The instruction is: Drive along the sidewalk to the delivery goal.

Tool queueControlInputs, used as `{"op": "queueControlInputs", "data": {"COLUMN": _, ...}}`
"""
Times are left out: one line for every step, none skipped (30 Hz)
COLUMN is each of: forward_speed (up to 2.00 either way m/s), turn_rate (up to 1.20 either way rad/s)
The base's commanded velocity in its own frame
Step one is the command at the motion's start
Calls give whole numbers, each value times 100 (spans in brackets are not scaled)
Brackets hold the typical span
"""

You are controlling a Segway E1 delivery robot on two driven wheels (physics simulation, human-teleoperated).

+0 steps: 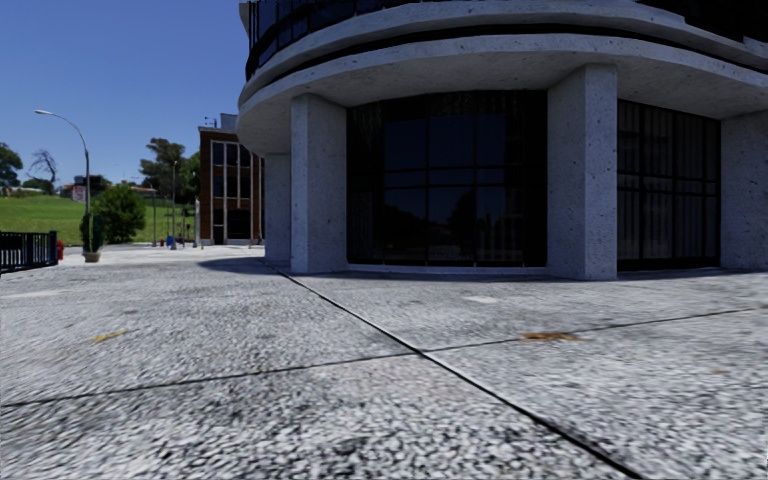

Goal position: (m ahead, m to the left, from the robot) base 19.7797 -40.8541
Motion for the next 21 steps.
{"op": "queueControlInputs", "data": {"forward_speed": 141, "turn_rate": -60}}
{"op": "queueControlInputs", "data": {"forward_speed": 141, "turn_rate": -60}}
{"op": "queueControlInputs", "data": {"forward_speed": 141, "turn_rate": -60}}
{"op": "queueControlInputs", "data": {"forward_speed": 141, "turn_rate": -60}}
{"op": "queueControlInputs", "data": {"forward_speed": 141, "turn_rate": -60}}
{"op": "queueControlInputs", "data": {"forward_speed": 141, "turn_rate": -60}}
{"op": "queueControlInputs", "data": {"forward_speed": 141, "turn_rate": -60}}
{"op": "queueControlInputs", "data": {"forward_speed": 141, "turn_rate": -60}}
{"op": "queueControlInputs", "data": {"forward_speed": 141, "turn_rate": -60}}
{"op": "queueControlInputs", "data": {"forward_speed": 142, "turn_rate": -60}}
{"op": "queueControlInputs", "data": {"forward_speed": 142, "turn_rate": -60}}
{"op": "queueControlInputs", "data": {"forward_speed": 142, "turn_rate": -60}}
{"op": "queueControlInputs", "data": {"forward_speed": 142, "turn_rate": -60}}
{"op": "queueControlInputs", "data": {"forward_speed": 142, "turn_rate": -60}}
{"op": "queueControlInputs", "data": {"forward_speed": 142, "turn_rate": -60}}
{"op": "queueControlInputs", "data": {"forward_speed": 142, "turn_rate": -60}}
{"op": "queueControlInputs", "data": {"forward_speed": 142, "turn_rate": -60}}
{"op": "queueControlInputs", "data": {"forward_speed": 142, "turn_rate": -60}}
{"op": "queueControlInputs", "data": {"forward_speed": 142, "turn_rate": -60}}
{"op": "queueControlInputs", "data": {"forward_speed": 142, "turn_rate": -60}}
{"op": "queueControlInputs", "data": {"forward_speed": 142, "turn_rate": -60}}
